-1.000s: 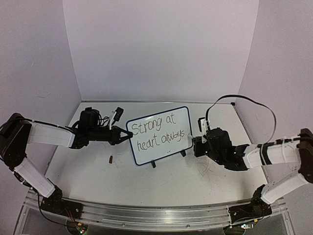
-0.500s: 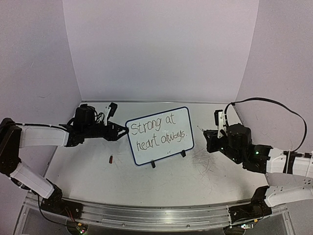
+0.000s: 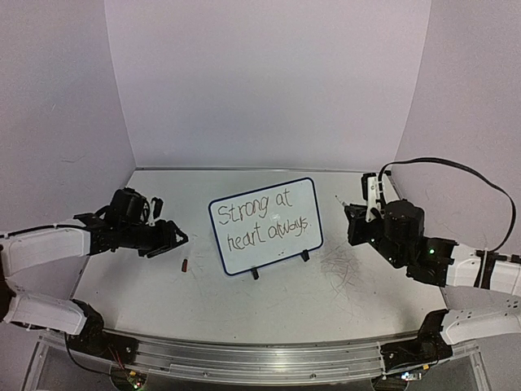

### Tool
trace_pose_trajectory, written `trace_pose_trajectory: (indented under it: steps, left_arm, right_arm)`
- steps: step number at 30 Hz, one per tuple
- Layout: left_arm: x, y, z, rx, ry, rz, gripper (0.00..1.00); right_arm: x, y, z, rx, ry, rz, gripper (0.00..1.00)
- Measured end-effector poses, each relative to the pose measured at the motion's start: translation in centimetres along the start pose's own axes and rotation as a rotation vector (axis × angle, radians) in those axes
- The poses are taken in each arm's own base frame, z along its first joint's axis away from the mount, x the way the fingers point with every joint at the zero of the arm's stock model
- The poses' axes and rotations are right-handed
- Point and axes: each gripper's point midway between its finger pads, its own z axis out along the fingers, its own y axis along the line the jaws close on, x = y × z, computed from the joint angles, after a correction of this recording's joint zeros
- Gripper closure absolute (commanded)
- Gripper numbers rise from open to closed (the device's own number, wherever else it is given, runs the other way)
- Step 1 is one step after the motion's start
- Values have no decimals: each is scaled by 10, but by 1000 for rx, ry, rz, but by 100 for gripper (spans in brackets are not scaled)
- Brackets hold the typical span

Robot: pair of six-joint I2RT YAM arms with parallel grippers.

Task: Write a sentence on the whiteboard
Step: Place the whiteboard at the center of the board, then pick up the pen cap from the center of the board.

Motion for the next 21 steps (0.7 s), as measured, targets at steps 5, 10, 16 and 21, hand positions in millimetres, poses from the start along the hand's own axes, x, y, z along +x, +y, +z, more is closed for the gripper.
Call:
trace_pose_trajectory:
  steps: [5,10,16,21]
  left_arm:
    - [35,45,36,-220,204,-58,50]
    - [41,59,59,-339,288,-16,58]
    - [51,66,76,-417,335,51,66]
    - [61,70,79,-496,362,116,72]
  right_arm:
    - [-3,2,0,-10,-11,-13,100]
    - [-15,4,-8,-44,-45,4,100]
    - [-15,6,-15,-79,-61,15,100]
    - [-4,5,-14,-79,-40,3,100]
